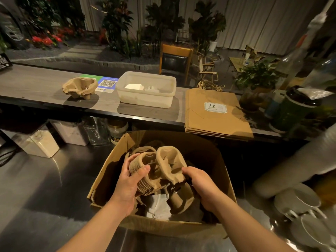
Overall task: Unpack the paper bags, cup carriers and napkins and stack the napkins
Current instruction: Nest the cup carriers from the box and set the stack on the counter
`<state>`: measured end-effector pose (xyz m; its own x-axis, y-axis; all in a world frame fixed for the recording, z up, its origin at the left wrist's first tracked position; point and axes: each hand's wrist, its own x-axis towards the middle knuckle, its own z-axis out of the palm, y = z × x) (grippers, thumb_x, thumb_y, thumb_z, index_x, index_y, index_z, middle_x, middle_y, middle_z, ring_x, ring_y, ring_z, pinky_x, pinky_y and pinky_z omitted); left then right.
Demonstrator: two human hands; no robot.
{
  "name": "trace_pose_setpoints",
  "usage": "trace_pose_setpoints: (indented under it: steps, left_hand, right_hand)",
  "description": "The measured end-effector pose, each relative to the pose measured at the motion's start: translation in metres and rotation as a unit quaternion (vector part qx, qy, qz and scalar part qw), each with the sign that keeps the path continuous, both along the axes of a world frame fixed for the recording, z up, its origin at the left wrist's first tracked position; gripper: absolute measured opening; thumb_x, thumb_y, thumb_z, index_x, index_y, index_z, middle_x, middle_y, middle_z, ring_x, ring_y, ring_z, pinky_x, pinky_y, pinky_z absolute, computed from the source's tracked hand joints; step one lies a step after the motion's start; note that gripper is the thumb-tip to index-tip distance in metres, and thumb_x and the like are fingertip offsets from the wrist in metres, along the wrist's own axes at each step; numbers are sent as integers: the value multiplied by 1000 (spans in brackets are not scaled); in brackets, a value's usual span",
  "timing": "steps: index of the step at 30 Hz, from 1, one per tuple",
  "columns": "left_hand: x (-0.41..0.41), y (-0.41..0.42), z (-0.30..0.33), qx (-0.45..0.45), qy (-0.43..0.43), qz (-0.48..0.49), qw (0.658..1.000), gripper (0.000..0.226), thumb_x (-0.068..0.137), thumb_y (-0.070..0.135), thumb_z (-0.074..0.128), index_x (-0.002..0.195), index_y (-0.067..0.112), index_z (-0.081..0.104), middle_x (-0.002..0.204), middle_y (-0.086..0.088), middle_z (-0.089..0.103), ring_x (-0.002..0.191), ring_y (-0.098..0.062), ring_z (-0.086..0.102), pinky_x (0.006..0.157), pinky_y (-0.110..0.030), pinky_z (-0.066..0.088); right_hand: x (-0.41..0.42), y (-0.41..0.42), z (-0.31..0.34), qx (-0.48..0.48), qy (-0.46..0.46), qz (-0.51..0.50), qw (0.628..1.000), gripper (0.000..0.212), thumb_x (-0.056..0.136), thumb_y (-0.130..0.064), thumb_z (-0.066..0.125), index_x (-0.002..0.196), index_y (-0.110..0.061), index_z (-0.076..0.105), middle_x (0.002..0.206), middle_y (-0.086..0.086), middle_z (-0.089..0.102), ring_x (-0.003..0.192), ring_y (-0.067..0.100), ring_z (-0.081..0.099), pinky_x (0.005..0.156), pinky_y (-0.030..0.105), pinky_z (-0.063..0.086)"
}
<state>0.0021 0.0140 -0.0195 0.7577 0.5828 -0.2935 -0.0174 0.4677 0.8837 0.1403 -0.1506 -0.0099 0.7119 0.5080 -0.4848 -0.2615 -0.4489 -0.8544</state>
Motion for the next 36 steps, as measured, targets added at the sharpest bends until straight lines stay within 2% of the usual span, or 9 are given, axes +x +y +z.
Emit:
trace_pose_setpoints:
  steps: [4,8,11,15,20,23,27,31,36]
  left_hand:
    - [1,-2,1,20,-3,-2,1000,111,32,67,97,132,41,57,123,-1,72,109,-22,72,81,-37,59]
    - [2,-3,0,27,-6,12,1000,119,25,74,95,132,39,56,121,0,72,110,-22,70,87,-39,57]
    - [2,-3,0,25,-5,11,1000,108,32,63,97,130,39,57,119,-1,73,103,-21,73,78,-36,60]
    - [2,-4,0,19,2,16,1000,78,55,46,91,125,40,57,120,-4,68,105,-26,69,72,-36,58]
    - [4,-3,-1,25,6,39,999,50,76,31,80,119,40,57,119,-4,68,105,-27,67,72,-37,57]
    - [5,-4,-2,43,11,38,998,56,68,39,81,119,43,57,120,-2,66,107,-26,66,75,-38,56]
    - [6,-4,-7,71,20,14,997,64,71,44,82,128,44,53,124,2,63,110,-22,64,74,-31,55]
    - [5,-4,-10,82,32,-15,996,67,73,43,82,133,42,52,127,0,61,113,-22,63,75,-29,54]
    - [4,-5,-7,92,36,-40,994,63,77,40,78,134,41,52,129,1,57,115,-21,60,70,-19,56]
  right_hand:
    - [-7,11,7,-12,-35,35,999,33,101,-46,54,96,-24,78,99,2,75,98,19,70,91,38,56]
    - [-11,20,8,-56,-122,82,988,33,102,-45,55,92,-20,75,84,7,70,74,19,64,71,33,53]
    - [-15,21,7,-78,-192,118,971,34,102,-43,55,87,-18,72,79,10,69,60,13,57,59,29,48]
    - [-10,19,11,-109,-218,118,963,38,102,-51,51,88,-21,69,82,2,68,66,9,61,60,24,48]
    - [7,4,22,-35,-31,-32,998,31,97,-47,61,98,-19,73,96,4,74,94,21,69,92,42,56]
    - [14,-7,30,66,112,-119,984,30,93,-36,66,104,-10,76,104,13,73,103,30,69,99,47,54]
    - [19,-15,33,156,172,-137,963,29,88,-8,55,104,-2,79,118,23,69,110,38,69,97,51,57]
    - [14,-15,45,151,110,-42,981,22,96,2,58,105,-5,78,110,22,74,95,30,75,78,39,61]
    - [5,-7,49,25,-67,32,997,13,93,-33,73,95,-22,79,90,3,77,74,17,67,61,23,53]
